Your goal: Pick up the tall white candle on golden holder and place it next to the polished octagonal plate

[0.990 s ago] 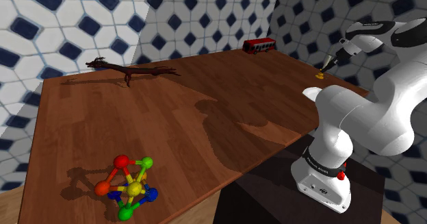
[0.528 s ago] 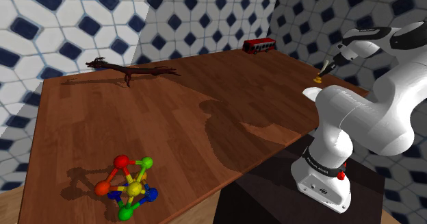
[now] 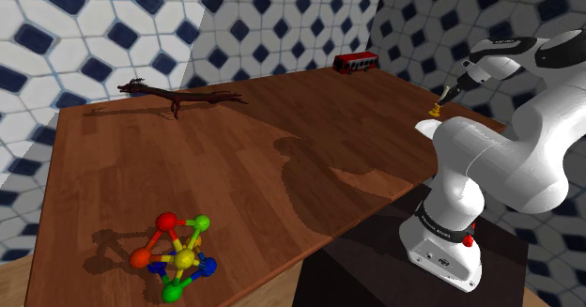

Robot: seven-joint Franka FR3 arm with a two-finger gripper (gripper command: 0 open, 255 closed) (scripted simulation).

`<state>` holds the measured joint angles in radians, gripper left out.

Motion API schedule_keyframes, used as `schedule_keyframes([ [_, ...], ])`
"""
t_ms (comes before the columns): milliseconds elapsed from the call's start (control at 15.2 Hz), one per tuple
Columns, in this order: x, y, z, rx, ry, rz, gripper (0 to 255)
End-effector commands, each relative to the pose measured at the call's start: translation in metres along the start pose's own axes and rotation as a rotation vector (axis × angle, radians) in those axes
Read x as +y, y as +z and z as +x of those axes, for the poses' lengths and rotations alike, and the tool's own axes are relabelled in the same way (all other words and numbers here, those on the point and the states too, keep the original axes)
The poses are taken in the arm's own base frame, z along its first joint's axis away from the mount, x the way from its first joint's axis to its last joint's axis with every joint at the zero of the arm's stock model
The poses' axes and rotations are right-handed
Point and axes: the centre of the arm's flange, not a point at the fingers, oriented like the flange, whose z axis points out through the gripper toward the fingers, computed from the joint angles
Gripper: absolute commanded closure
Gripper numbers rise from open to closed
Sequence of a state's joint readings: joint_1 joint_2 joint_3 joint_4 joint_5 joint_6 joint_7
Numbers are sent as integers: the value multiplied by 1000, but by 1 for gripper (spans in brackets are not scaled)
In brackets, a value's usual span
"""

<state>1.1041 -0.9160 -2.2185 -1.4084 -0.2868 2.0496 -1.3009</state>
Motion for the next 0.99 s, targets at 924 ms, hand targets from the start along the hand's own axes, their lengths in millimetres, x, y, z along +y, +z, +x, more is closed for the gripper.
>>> schedule_keyframes([
  [924,0,-50,0,0,0,0,0],
])
